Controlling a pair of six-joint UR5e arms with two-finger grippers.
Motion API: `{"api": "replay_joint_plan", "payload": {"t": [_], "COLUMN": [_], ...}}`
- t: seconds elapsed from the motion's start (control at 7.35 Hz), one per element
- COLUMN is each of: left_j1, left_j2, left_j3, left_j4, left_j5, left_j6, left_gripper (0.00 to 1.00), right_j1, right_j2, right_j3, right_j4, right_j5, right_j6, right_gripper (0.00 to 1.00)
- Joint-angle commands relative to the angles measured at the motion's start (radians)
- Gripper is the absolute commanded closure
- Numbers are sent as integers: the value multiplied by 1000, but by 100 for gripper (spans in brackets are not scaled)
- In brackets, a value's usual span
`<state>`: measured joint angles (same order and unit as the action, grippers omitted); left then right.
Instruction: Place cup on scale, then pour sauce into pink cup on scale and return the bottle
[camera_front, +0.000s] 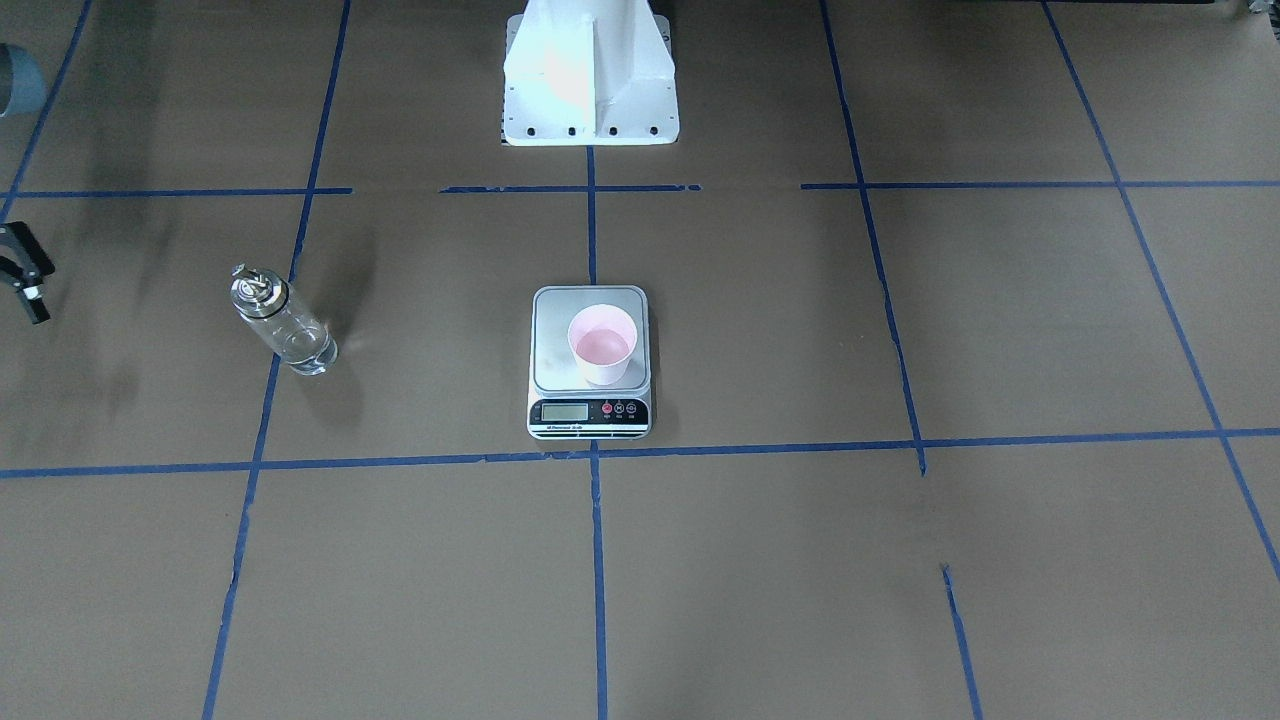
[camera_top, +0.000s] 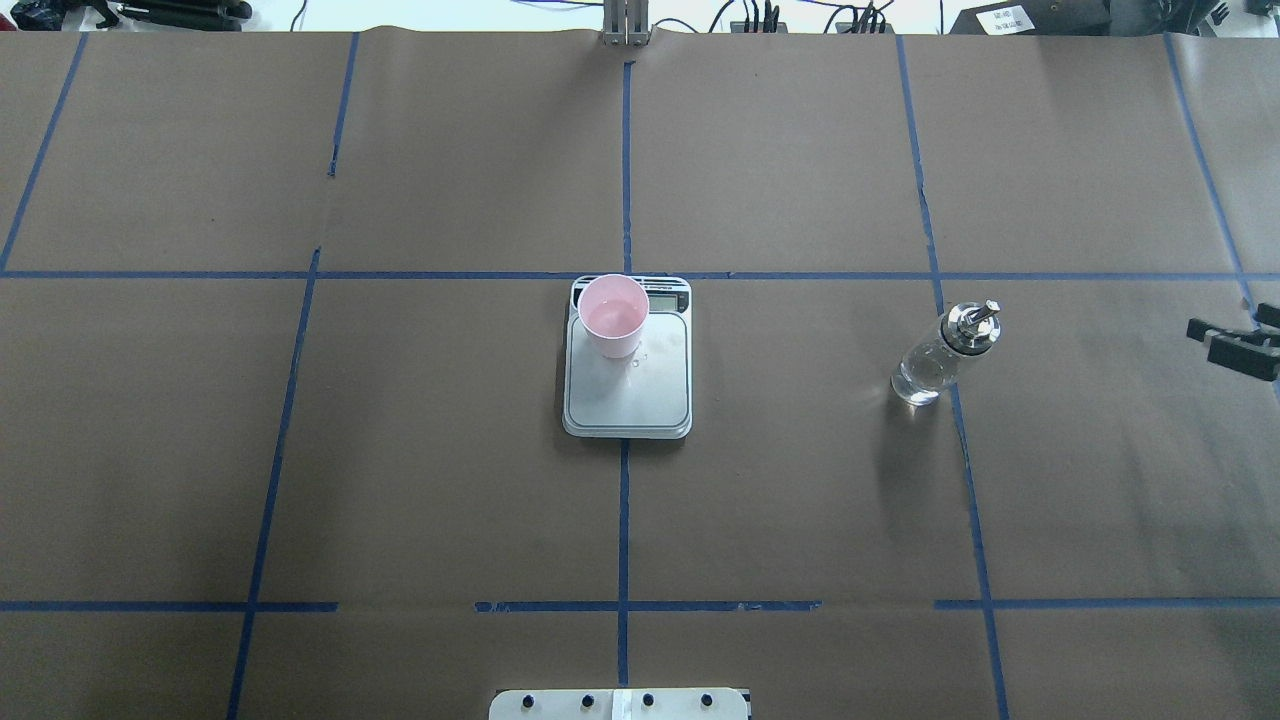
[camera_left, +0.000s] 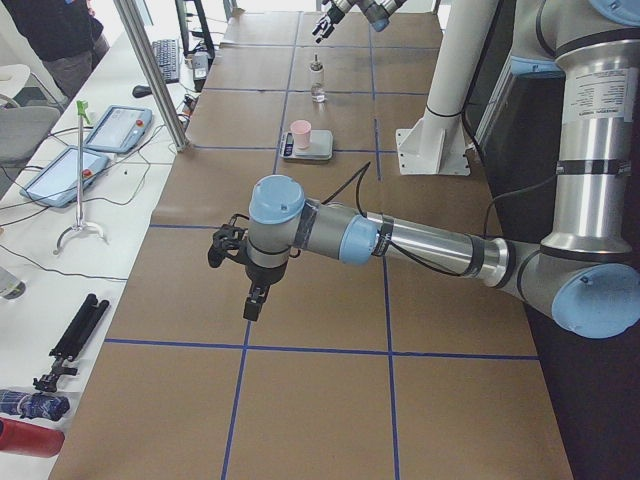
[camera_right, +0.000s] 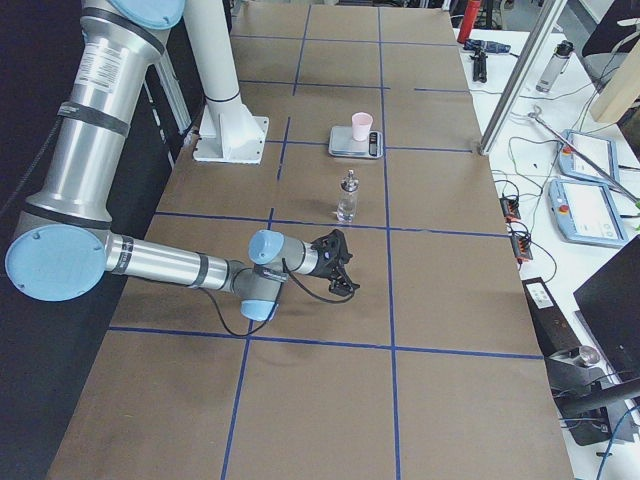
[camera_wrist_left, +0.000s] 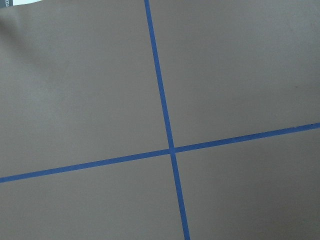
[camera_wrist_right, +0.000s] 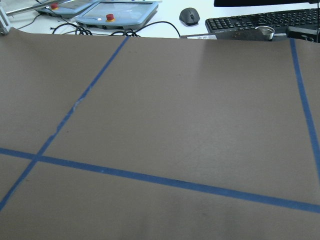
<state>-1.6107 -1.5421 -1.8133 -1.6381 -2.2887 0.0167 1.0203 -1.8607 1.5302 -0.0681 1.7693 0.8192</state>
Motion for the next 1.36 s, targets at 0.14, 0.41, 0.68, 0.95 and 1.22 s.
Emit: {"api": "replay_joint_plan", "payload": {"t": [0.14, 0.41, 0.68, 0.95, 1.22], "left_j1": [0, 0, 0, -3, -3], "left_j2": [2, 2, 22, 49, 68], "left_j3": [-1, 0, -1, -6, 3], "left_j4": [0, 0, -2, -3, 0], "left_j5": [0, 0, -2, -3, -26], "left_j6": [0, 0, 0, 0, -6], "left_gripper": [0, 0, 0, 0, 0], "right_j1": [393, 414, 484, 579, 593], "right_j2": [75, 72, 72, 84, 65], "right_j3": [11, 57, 224, 317, 308], "right_j4": [-472, -710, -1143, -1503, -1512], "right_j5": [541, 561, 590, 570, 581], "right_j6": [-211, -297, -551, -823, -821], "right_gripper": [0, 0, 0, 0, 0]}}
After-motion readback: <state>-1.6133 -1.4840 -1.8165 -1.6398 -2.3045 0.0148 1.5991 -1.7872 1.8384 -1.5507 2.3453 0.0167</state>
